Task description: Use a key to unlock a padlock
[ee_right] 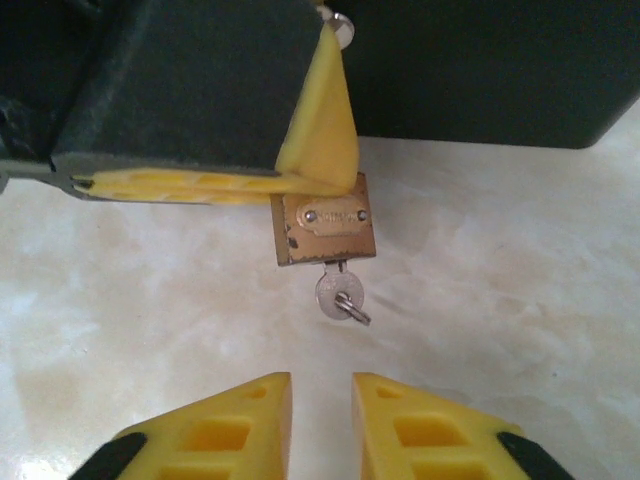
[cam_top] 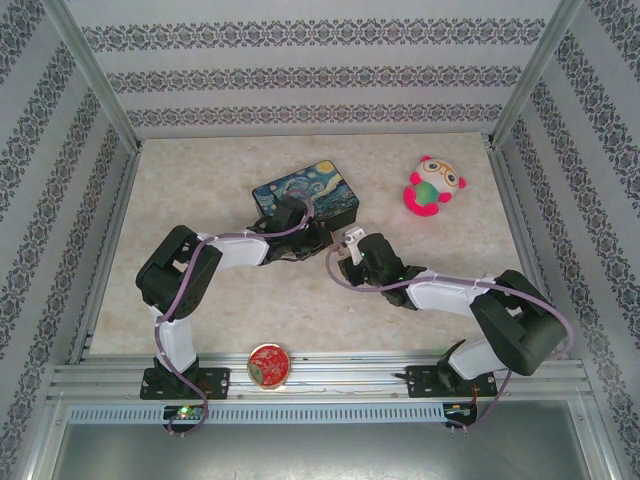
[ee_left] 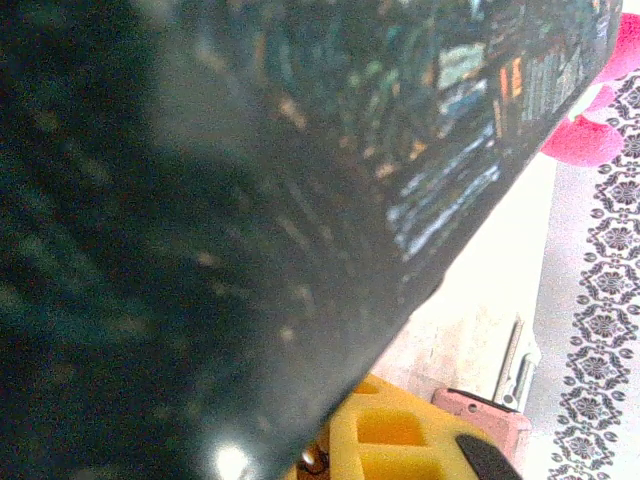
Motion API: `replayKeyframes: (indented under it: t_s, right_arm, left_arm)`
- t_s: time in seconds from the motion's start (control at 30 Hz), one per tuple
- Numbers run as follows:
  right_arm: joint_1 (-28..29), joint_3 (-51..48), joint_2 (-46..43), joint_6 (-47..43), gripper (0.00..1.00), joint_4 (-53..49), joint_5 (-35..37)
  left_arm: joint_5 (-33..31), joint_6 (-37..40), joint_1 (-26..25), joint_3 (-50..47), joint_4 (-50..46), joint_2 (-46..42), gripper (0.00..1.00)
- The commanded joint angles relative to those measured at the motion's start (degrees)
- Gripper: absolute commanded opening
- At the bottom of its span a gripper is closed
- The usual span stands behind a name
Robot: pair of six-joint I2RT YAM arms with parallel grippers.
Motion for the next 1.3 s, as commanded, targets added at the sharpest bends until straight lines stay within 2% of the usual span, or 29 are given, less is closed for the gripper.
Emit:
replayKeyframes:
  t_s: [0.0, 0.57, 0.9, 1.0, 1.1, 1.27]
  right_arm:
    - [1.0, 0.7, 1.4, -2.3, 0.28, 1.2, 1.9]
    - [1.5, 6.9, 9.5, -6.5, 0.3, 1.2, 4.2]
    - [0.1, 7.3, 11.1, -6.8, 0.16, 2.4, 3.4]
    - [-1.2, 7.8, 11.3, -6.9, 0.11, 2.5, -0.6]
    - [-3.8, 8.7, 11.5, -6.6, 0.0, 2.8, -7.1]
    - [-8.4, 9.7, 11.4, -4.4, 0.0, 3.9, -18.4]
  left_arm:
    - [8.1, -2.7, 0.7, 1.0, -2.3, -0.5, 0.09]
    - [10.7, -3.6, 1.1, 1.0, -1.2, 0.3, 0.08]
    - [11.7, -4.0, 1.0, 0.6, -0.4, 0.3, 0.08]
    - [12.0, -4.0, 1.1, 0.6, -0.3, 0.2, 0.08]
    - [12.3, -3.9, 1.1, 0.3, -0.3, 0.2, 0.1]
    - [12.1, -4.2, 1.1, -0.5, 0.6, 0.4, 0.16]
